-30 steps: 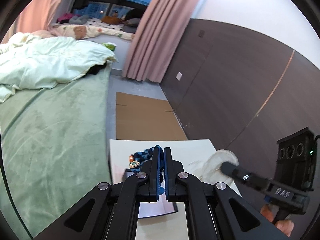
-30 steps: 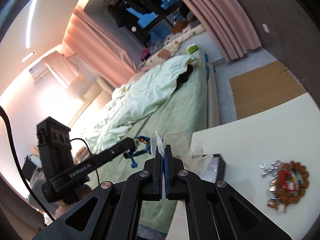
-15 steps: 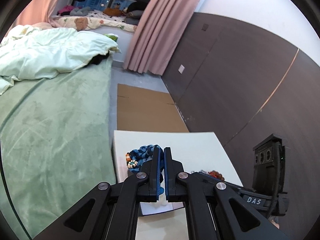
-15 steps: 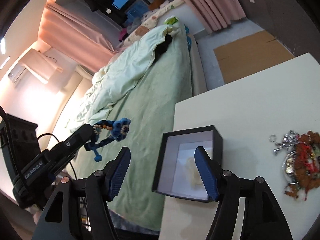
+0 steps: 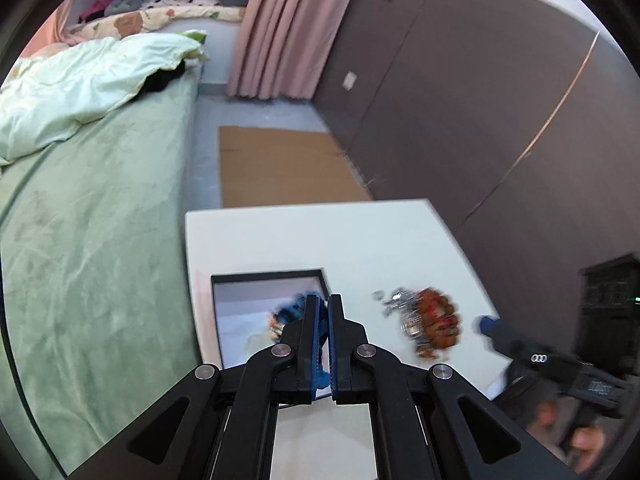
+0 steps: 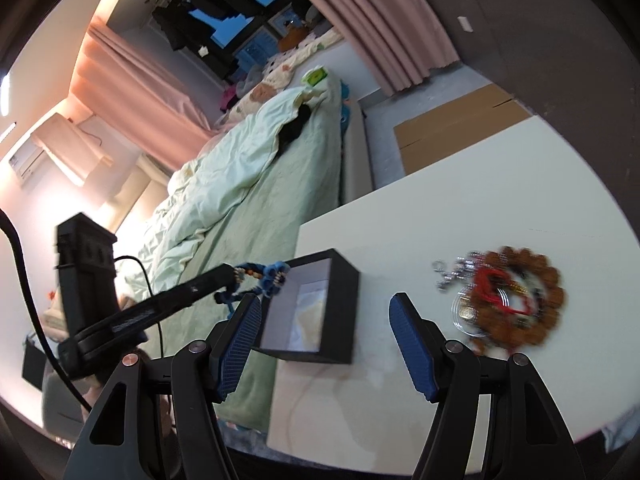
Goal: Organize jewelry
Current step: 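Carry the blue strands into the black box and open the left gripper, then grasp the red cord of the rudraksha bracelet with the left gripper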
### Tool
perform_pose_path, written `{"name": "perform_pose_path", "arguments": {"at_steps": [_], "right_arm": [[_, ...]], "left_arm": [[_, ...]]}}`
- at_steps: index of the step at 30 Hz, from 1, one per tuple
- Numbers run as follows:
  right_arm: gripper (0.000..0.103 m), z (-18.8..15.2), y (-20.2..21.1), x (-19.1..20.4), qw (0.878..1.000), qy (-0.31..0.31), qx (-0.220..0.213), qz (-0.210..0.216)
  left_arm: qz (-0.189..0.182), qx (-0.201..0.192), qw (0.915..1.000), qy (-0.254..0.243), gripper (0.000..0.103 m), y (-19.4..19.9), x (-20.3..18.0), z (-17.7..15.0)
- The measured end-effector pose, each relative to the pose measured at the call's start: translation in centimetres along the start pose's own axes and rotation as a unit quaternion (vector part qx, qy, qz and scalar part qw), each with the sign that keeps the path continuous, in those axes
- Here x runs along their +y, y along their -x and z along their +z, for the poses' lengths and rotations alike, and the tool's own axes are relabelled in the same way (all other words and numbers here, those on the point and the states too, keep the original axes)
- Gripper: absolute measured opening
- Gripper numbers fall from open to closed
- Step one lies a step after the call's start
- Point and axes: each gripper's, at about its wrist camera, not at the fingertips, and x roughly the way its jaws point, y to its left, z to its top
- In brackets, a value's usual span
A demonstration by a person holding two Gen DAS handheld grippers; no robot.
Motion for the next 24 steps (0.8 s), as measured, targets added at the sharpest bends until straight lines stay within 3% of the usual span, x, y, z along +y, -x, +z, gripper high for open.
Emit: {"name": "perform_pose_path", "arguments": {"at_steps": [5, 6, 7, 8, 9, 10, 13, 18, 20, 24], "right_arm": [[0.067, -0.4, 2.3, -2.1, 1.0, -0.009, -0.005, -0.012], [0.067, -0.4, 2.9, -2.5, 1.0, -0.009, -0.008, -0.016], [0.067, -0.2, 3.3, -2.8, 1.0, -0.009, -0.01, -0.018], [0.067, -0.3, 3.7, -3.1, 1.0, -0.01, -0.013, -0.02], [0.068, -0.3, 4.4, -3.5, 1.0, -0.012, -0.016, -0.023], [0.069, -0.2, 4.9, -3.8, 0.999, -0.012, -0.018, -0.025], [0.082, -0.2, 6.4, -4.9, 0.999, -0.012, -0.025, -0.04], [0.09, -0.1, 8.4, -6.3, 0.997, -0.013, -0.034, -0.069], [0.102, -0.2, 8.9, -7.0, 0.997, -0.02, -0.031, -0.072], [0.103, -0.4, 9.6, -8.5, 0.995, -0.041, -0.028, -0.085]], "left_arm": [[0.041, 0.054, 0.9976, 0.012, 0.011, -3.1, 0.0, -0.6], [0.046, 0.055, 0.9974, 0.011, 0.021, -3.3, -0.1, -0.6], [0.048, 0.052, 0.9975, 0.009, 0.041, -3.3, -0.3, -0.6], [0.048, 0.043, 0.9979, 0.005, 0.053, -3.1, -0.7, -0.5], [0.045, 0.032, 0.9985, 0.001, 0.078, -2.7, -1.1, -0.5], [0.043, 0.024, 0.9988, -0.002, 0.091, -2.5, -1.6, -0.3], [0.039, 0.0, 0.9991, -0.018, 0.092, -1.8, -3.2, 0.1], [0.016, -0.002, 0.9994, -0.032, 0.092, -2.4, -5.2, 0.3], [0.003, -0.002, 0.9994, -0.036, 0.092, -2.6, -6.0, 0.2], [-0.013, -0.003, 0.9987, -0.049, 0.095, -3.0, -7.7, 0.0]]}}
